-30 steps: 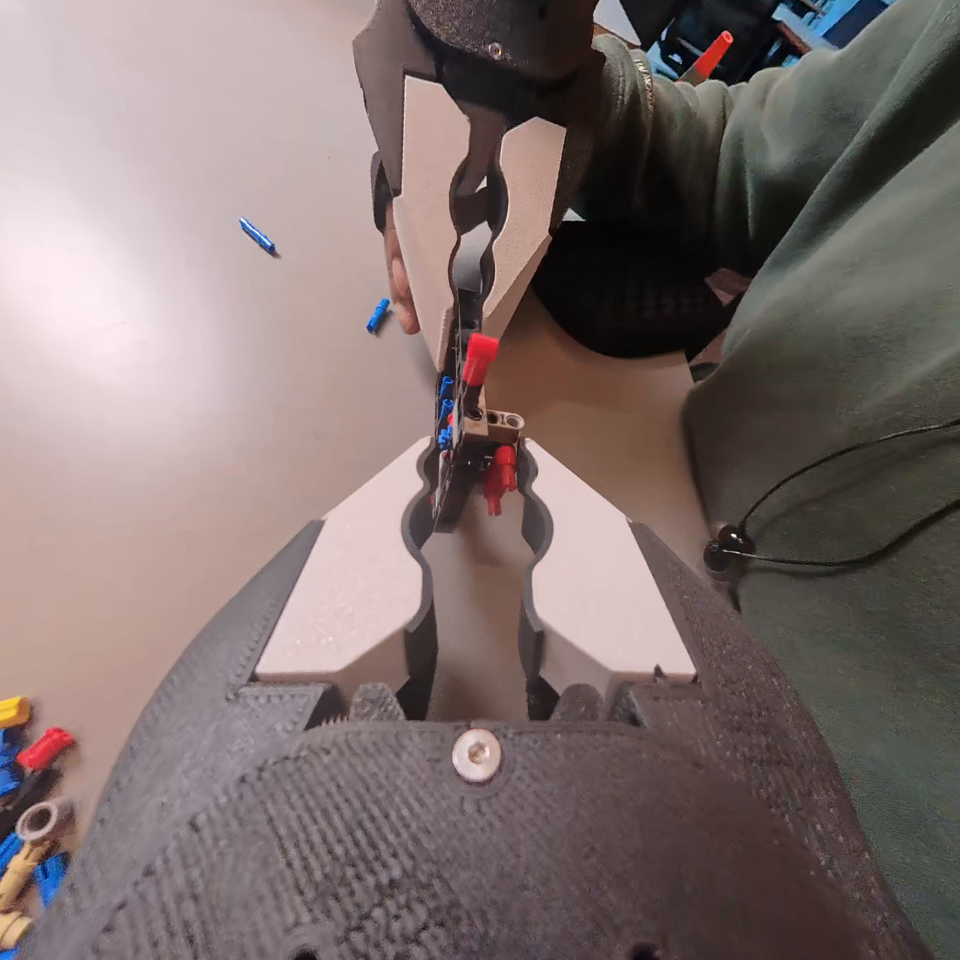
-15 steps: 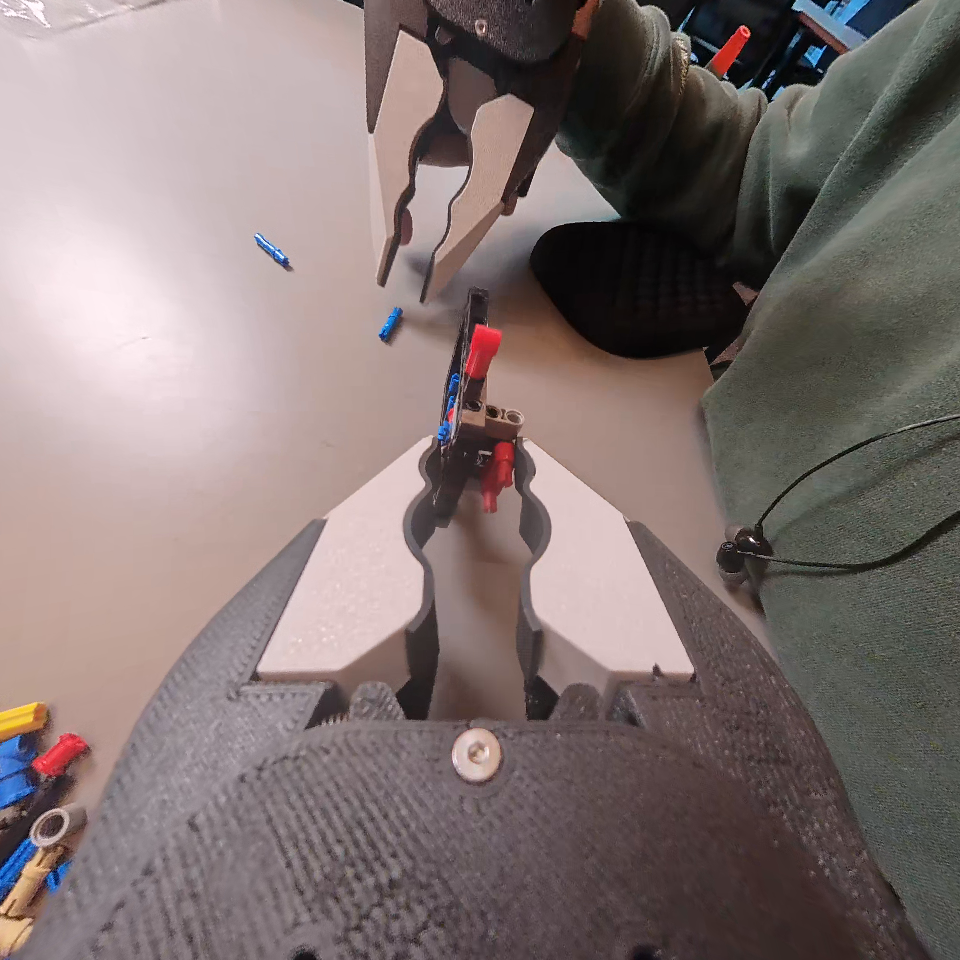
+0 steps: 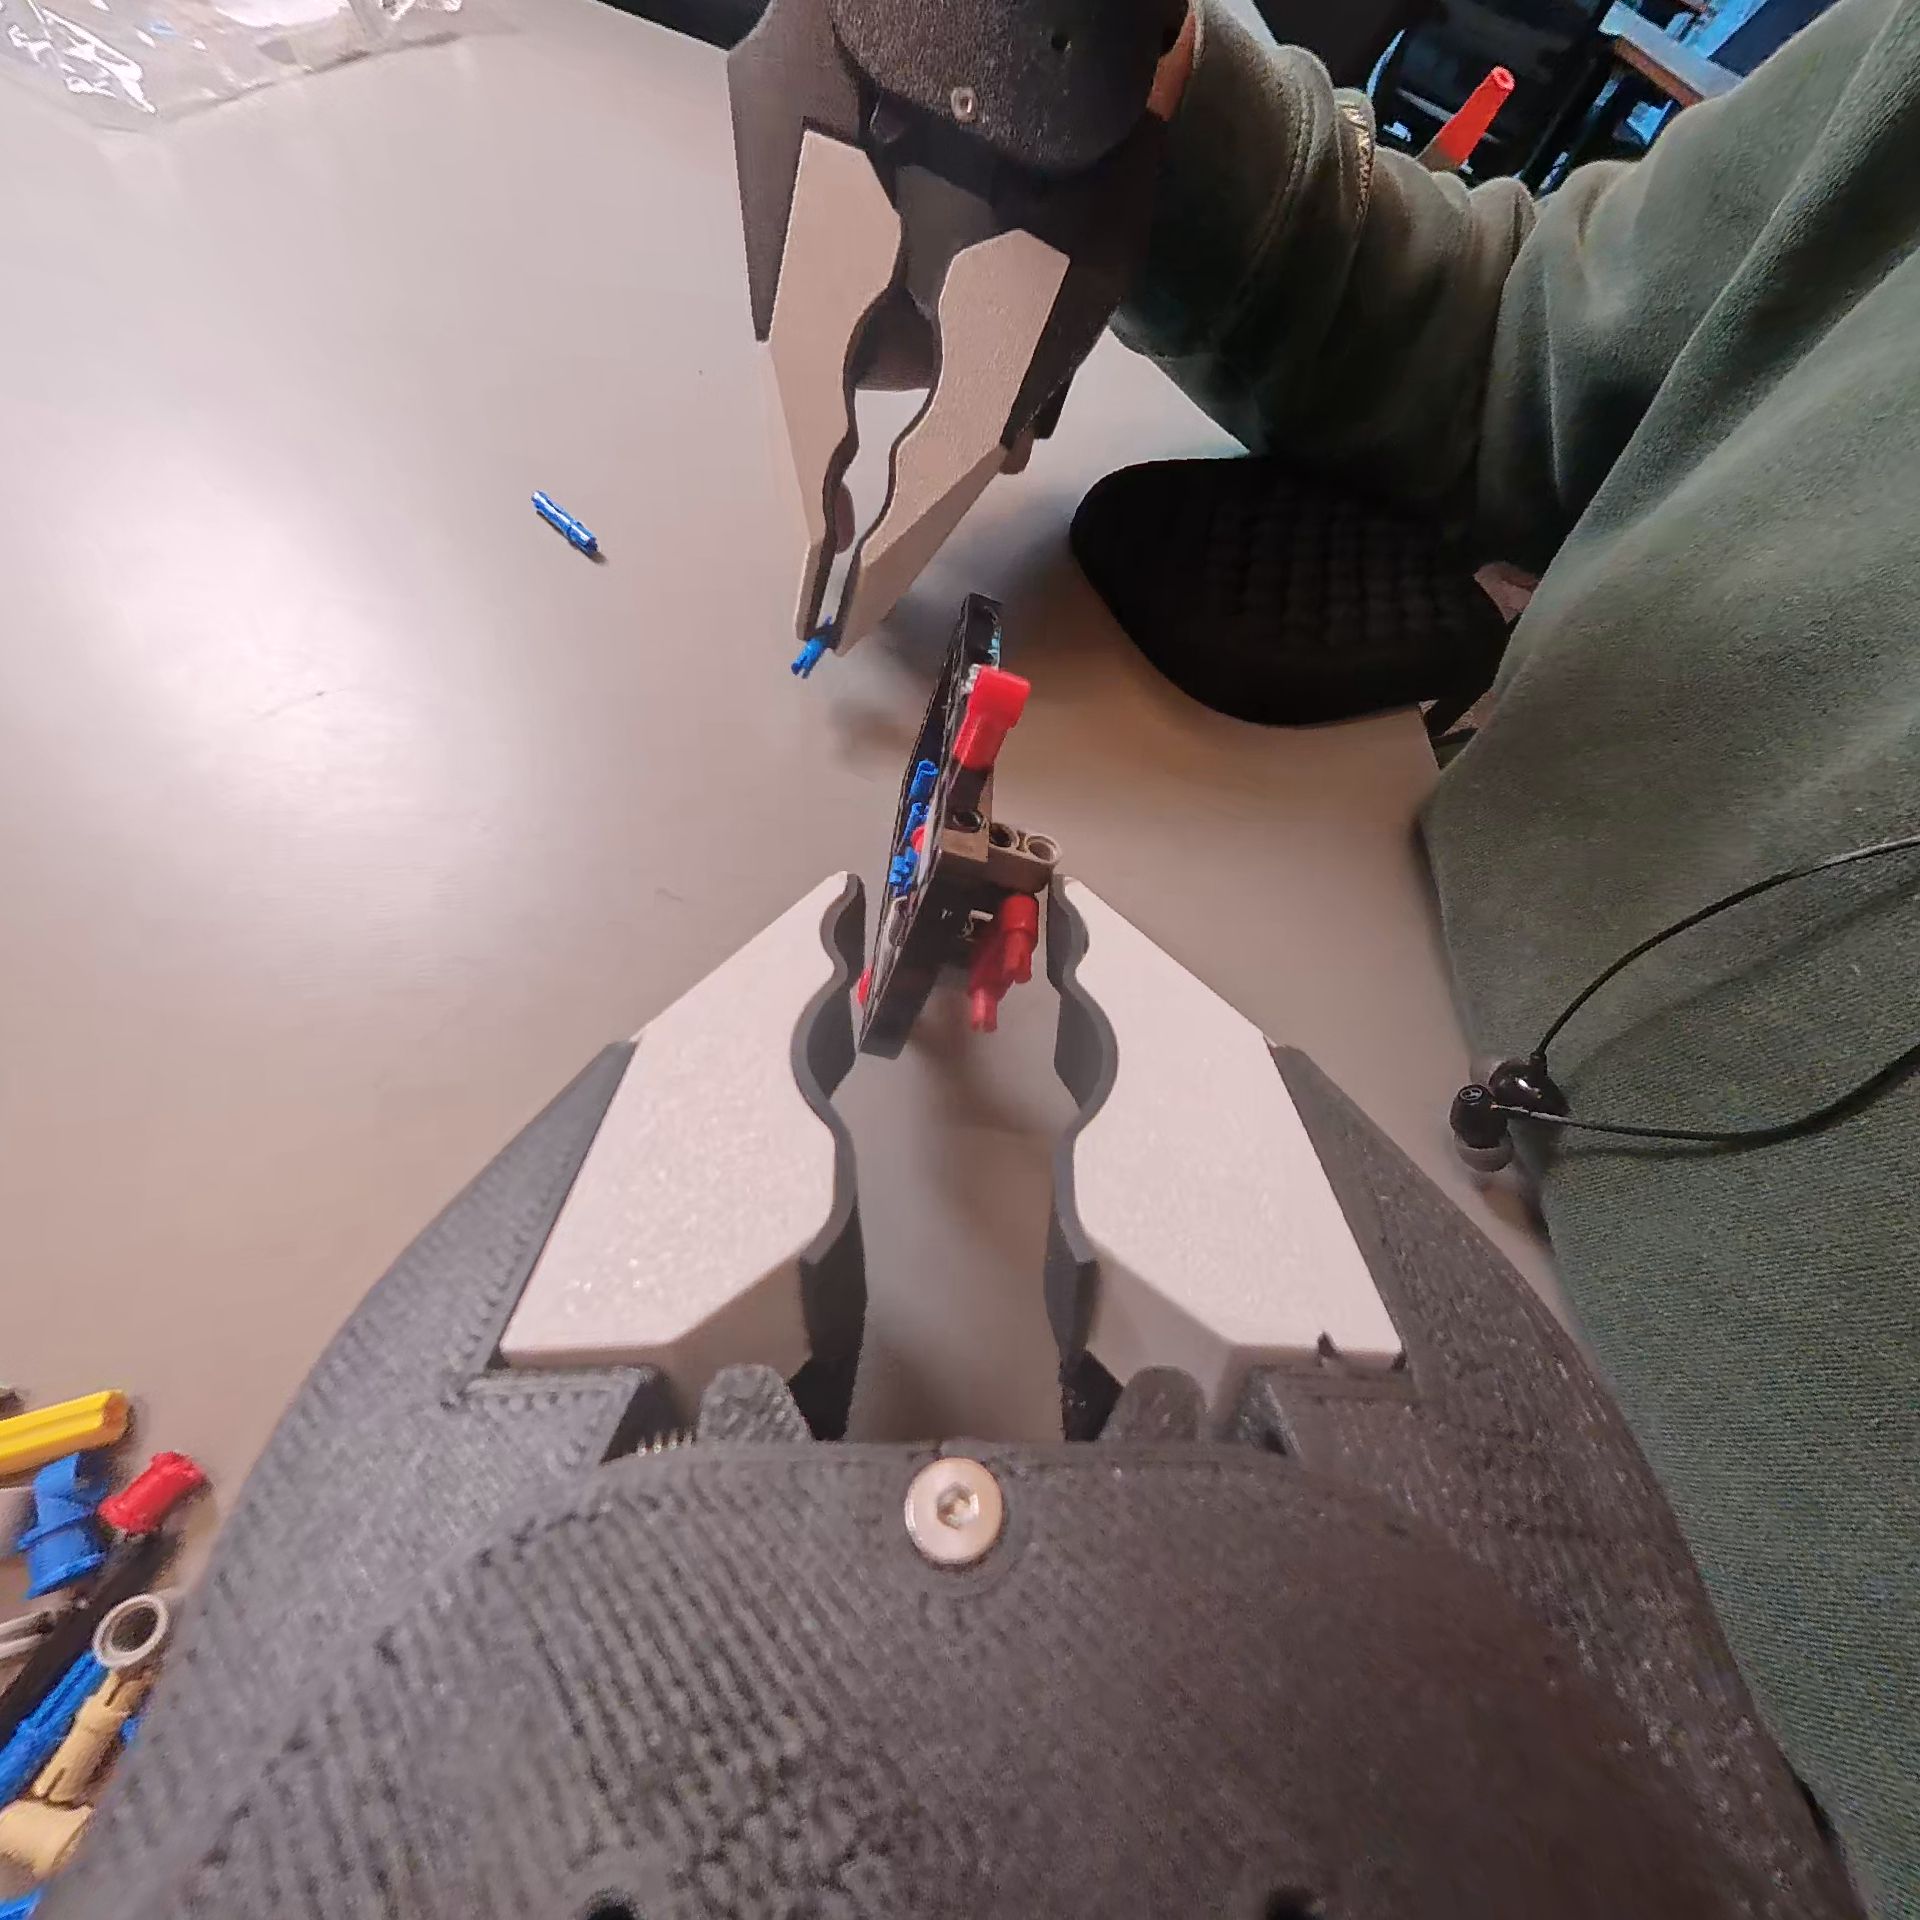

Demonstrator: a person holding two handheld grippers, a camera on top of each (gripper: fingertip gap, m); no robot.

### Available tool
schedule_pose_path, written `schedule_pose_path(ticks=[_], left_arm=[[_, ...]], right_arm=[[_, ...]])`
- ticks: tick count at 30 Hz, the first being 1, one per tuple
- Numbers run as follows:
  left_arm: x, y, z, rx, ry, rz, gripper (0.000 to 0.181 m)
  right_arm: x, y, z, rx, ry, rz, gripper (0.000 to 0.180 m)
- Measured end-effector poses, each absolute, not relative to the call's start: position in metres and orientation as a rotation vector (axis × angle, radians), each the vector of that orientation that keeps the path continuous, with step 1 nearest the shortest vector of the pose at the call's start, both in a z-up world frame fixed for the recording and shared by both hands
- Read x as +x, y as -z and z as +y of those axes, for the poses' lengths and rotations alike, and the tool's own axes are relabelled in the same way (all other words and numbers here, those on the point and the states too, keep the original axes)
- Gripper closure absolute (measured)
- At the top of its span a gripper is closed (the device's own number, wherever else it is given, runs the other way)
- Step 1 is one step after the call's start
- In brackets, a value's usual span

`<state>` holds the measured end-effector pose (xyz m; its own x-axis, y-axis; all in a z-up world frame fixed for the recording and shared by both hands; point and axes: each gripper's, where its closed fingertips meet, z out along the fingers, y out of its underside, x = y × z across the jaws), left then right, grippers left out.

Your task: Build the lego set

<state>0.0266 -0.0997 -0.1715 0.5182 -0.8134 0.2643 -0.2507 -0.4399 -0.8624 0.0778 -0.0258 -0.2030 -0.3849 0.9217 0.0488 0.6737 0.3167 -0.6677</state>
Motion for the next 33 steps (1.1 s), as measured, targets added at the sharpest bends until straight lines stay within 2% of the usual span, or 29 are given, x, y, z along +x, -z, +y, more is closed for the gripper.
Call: schedule_pose_path(ticks=[9,15,24,33], left_arm=[[0.026,0.170,-0.098,-1.949,0.881,0.859,0.148],[0.028,0.163,-0.096,-1.902,0.880,0.847,0.146],[0.031,0.154,-0.098,-1.785,0.825,0.874,0.148],[0.028,0.145,-0.099,-1.743,0.767,0.903,0.149]], right_arm=[[0.076,0.161,-0.035,-1.327,-0.979,-2.041,0.177],[0.061,0.121,-0.080,-1.306,-1.221,-2.039,0.177],[0.045,0.153,-0.108,-1.431,-1.188,-2.150,0.177],[0.043,0.157,-0.108,-1.442,-1.200,-2.124,0.177]])
